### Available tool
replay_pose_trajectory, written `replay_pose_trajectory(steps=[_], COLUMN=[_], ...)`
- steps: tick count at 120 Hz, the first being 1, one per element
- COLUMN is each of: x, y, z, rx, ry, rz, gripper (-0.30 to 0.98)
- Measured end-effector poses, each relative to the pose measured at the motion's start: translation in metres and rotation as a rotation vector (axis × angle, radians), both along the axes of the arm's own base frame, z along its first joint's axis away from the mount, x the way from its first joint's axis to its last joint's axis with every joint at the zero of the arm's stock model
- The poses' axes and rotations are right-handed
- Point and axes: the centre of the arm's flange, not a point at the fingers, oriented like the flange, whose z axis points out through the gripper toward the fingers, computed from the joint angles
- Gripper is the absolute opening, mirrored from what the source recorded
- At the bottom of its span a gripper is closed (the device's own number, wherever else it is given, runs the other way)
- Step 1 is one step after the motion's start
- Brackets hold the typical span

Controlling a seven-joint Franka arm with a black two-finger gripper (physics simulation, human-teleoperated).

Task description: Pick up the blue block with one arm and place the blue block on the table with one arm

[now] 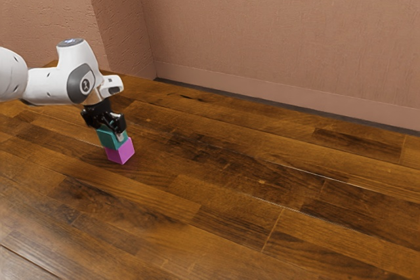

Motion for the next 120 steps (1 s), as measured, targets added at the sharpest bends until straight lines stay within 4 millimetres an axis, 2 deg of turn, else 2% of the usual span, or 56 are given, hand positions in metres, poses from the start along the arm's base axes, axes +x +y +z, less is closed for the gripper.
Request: replay_pose_trajectory(steps=[9,16,31,37,42,51,62,74,84,88,95,99,120], x=[0.0,-0.001,-0.012,-0.019,-0.024,-0.047,-0.066,-0.068,-0.06,-0.052,-0.041,-0.036,-0.018], y=[0.001,0.002,0.007,0.001,-0.019,-0.084,-0.143,-0.196,-0.23,-0.229,-0.21,-0.205,-0.22], z=[0.003,0.016,0.07,0.079,0.084,0.105,0.109,0.105,0.08,0.068,0.049,0.039,-0.016], rx=[0.005,0.018,0.065,0.072,0.07,0.075,0.072,0.063,0.046,0.04,0.029,0.023,-0.001], ry=[-0.004,-0.019,-0.081,-0.085,-0.083,-0.088,-0.08,-0.074,-0.037,-0.021,0.004,0.017,0.068], rz=[0.002,0.002,0.01,0.01,-0.008,-0.069,-0.11,-0.141,-0.156,-0.137,-0.077,-0.056,-0.016], gripper=[0.38,0.36,0.36,0.37,0.37,0.37,0.37,0.37,0.37,0.37,0.37,0.37,0.37])
